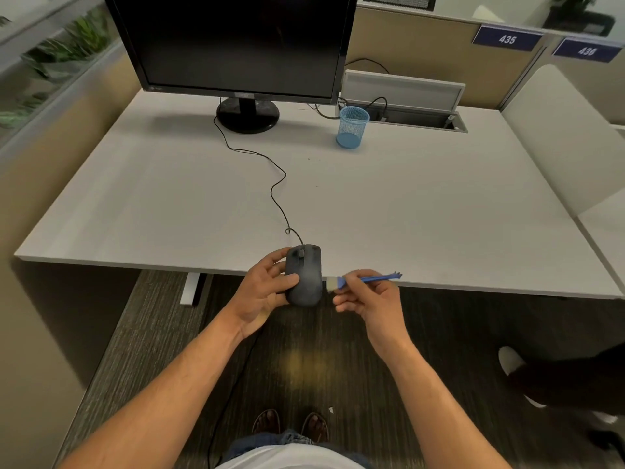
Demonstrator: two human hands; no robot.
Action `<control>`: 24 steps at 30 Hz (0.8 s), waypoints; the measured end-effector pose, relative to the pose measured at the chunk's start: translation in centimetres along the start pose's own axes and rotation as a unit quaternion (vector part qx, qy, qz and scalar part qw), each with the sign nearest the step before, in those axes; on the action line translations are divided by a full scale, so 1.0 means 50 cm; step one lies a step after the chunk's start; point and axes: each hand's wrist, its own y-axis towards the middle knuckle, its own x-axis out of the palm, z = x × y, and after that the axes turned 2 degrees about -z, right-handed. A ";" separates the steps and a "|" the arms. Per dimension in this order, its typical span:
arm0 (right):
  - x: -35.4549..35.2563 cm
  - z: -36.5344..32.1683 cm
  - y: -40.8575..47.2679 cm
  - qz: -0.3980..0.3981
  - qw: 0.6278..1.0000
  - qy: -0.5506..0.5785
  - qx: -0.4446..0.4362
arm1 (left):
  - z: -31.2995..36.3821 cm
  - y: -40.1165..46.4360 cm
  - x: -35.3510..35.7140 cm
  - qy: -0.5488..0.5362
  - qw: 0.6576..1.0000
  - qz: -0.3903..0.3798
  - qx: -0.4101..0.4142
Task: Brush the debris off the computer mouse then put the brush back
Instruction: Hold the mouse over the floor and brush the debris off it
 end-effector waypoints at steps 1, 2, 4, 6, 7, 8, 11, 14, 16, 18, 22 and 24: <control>-0.002 -0.008 0.011 0.017 1.000 -0.004 0.001 | 0.000 -0.002 0.001 0.005 1.000 -0.012 -0.002; -0.003 -0.016 0.022 0.033 0.999 -0.005 0.001 | 0.000 -0.004 0.003 0.008 1.000 -0.024 -0.005; -0.001 -0.029 0.042 0.053 0.999 -0.005 -0.001 | 0.001 -0.008 0.007 0.013 0.999 -0.045 -0.010; 0.005 -0.037 0.057 0.057 0.998 -0.011 -0.005 | 0.002 -0.012 0.009 0.018 0.998 -0.059 -0.015; 0.009 -0.039 0.062 0.055 0.998 -0.016 -0.007 | 0.002 -0.014 0.009 0.021 0.998 -0.063 -0.016; 0.013 -0.040 0.065 0.050 0.998 -0.024 -0.008 | 0.003 -0.016 0.009 0.022 0.998 -0.063 -0.015; 0.023 -0.032 0.060 0.028 0.999 -0.040 0.000 | 0.002 -0.019 0.005 0.018 0.998 -0.056 -0.009; 0.022 -0.023 0.043 -0.014 1.000 -0.025 0.009 | 0.002 -0.020 0.000 0.018 0.999 -0.048 -0.006; 0.017 -0.020 0.029 -0.061 0.998 -0.021 0.014 | 0.001 -0.021 -0.005 0.021 0.999 -0.046 -0.005; 0.008 -0.019 0.016 -0.109 0.993 -0.038 0.022 | -0.001 -0.020 -0.009 0.025 0.999 -0.043 -0.004; -0.013 -0.028 0.001 -0.156 0.981 -0.106 0.038 | -0.001 -0.020 -0.008 0.056 0.998 -0.032 -0.006; -0.018 -0.040 0.000 -0.165 0.977 -0.134 0.034 | 0.000 -0.020 -0.003 0.067 0.997 -0.026 -0.009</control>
